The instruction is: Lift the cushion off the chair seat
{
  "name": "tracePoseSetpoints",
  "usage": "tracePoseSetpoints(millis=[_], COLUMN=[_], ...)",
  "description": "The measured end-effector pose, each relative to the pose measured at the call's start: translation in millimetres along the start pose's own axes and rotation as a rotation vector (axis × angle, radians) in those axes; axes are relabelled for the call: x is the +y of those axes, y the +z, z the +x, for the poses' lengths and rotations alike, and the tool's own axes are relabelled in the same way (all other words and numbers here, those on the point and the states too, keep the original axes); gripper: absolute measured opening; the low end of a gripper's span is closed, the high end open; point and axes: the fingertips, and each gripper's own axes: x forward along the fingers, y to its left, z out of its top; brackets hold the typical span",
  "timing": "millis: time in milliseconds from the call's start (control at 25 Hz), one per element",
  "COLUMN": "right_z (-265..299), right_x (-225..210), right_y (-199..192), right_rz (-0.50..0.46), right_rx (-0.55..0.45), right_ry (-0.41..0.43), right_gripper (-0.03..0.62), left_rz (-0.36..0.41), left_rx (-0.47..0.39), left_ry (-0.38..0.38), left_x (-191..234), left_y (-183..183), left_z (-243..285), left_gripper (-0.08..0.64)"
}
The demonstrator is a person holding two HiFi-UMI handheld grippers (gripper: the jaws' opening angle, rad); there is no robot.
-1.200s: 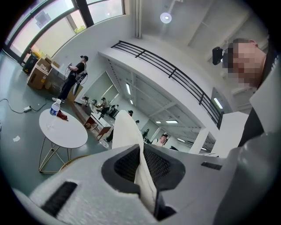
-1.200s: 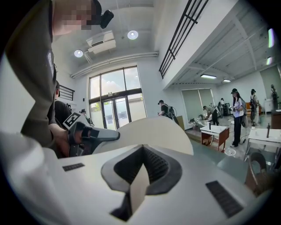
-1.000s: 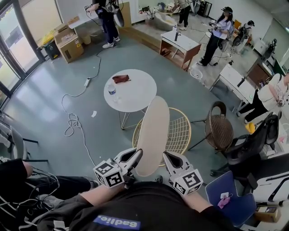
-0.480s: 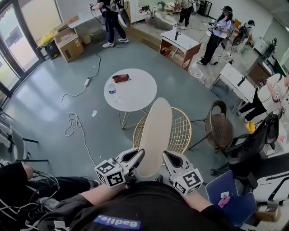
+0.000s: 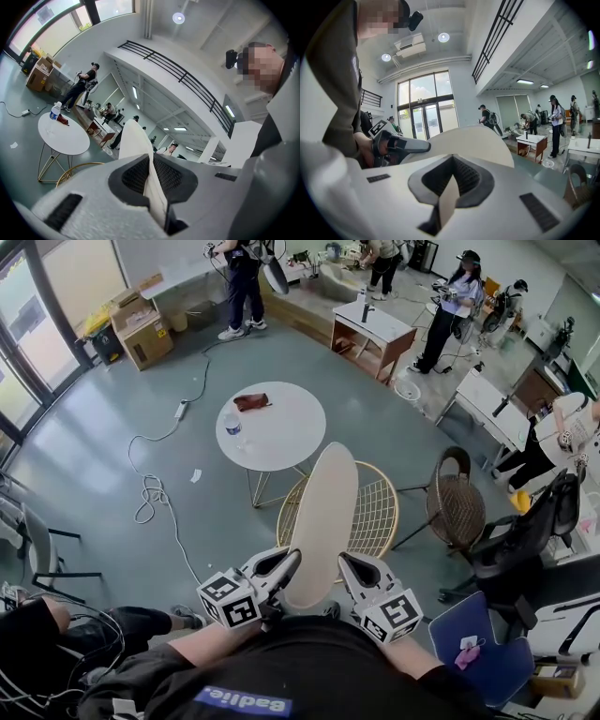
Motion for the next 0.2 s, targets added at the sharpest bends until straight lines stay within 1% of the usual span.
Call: tracePoseSetpoints(millis=[200], right_z=[-2.1], right_x=[0.0], right_y=[1.4], right_rz=[0.002], right_rx=[0.006], right_ry=[0.0], right_gripper=[0.026], left_rz=[-0.019], left_rx=[-0.008], left_ry=[0.008], left_x=[-2.4], left_y=[3.3], left_z=[-0.7], left_gripper=[0.041])
